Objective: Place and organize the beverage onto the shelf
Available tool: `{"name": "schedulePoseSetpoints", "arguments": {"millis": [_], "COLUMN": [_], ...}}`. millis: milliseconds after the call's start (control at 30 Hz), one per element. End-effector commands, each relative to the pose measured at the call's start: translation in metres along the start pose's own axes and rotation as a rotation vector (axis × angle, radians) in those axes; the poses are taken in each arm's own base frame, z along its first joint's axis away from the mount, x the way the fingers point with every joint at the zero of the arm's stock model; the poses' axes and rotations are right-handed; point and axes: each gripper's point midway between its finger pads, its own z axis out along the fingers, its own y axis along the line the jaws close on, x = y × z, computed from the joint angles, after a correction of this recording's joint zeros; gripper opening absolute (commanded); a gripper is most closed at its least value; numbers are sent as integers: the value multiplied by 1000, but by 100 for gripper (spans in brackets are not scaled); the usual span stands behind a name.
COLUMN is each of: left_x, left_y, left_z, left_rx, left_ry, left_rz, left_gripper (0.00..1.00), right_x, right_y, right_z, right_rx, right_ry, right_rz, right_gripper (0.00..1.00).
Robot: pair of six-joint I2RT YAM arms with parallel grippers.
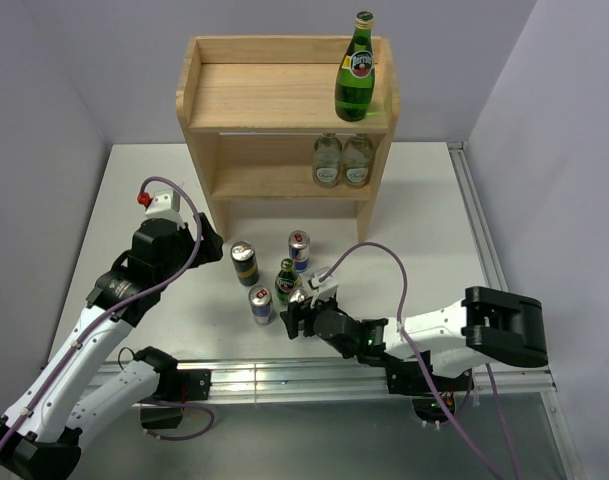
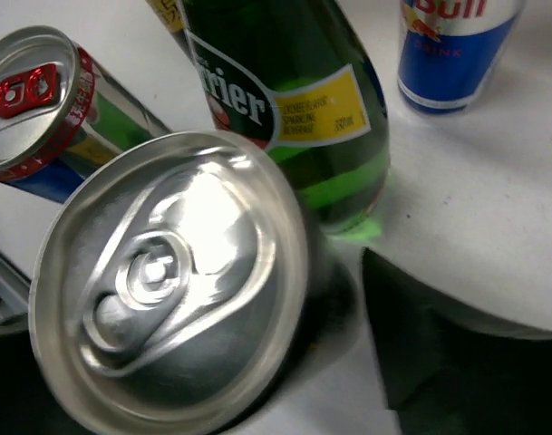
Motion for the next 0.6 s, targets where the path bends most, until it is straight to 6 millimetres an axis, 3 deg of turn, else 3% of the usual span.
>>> {"name": "schedulePoseSetpoints", "arguments": {"millis": [0,33,100,133,233,367,400,467,567], "left_x": [-10,-9,-9,-9,-9,-9,-10,-12,-24], "left_y": [-4,-4,-4,-5,-5,-5,-5,-4,6], "left_z": [0,1,1,1,1,1,0,-2,-9], "left_rx": [14,13,13,15,17,19,20,14,-36], "left_ry": [-31,-29,-30,-27,-28,-27,-32,-40,-95], "left_rz": [3,5,5,4,6,6,4,1,-36], "left_gripper": [97,97,97,97,97,97,97,98,99], "right_x": [-23,-23,-22,-24,-30,-51,-70,-90,-147], "right_y": [4,6,7,9,12,20,21,33,47], "right_z": [9,11,12,12,5,-20,-34,-53,-79], "right_rx": [26,26,36,38,63,88,98,61,15], "right_ry": [-128,-132,-137,-138,-137,-146,-170,-189,-254], "right_rz": [50,50,41,31,-4,-56,-53,-65,-65], "right_gripper": [79,64,46,28,5,0,0,0,0]}}
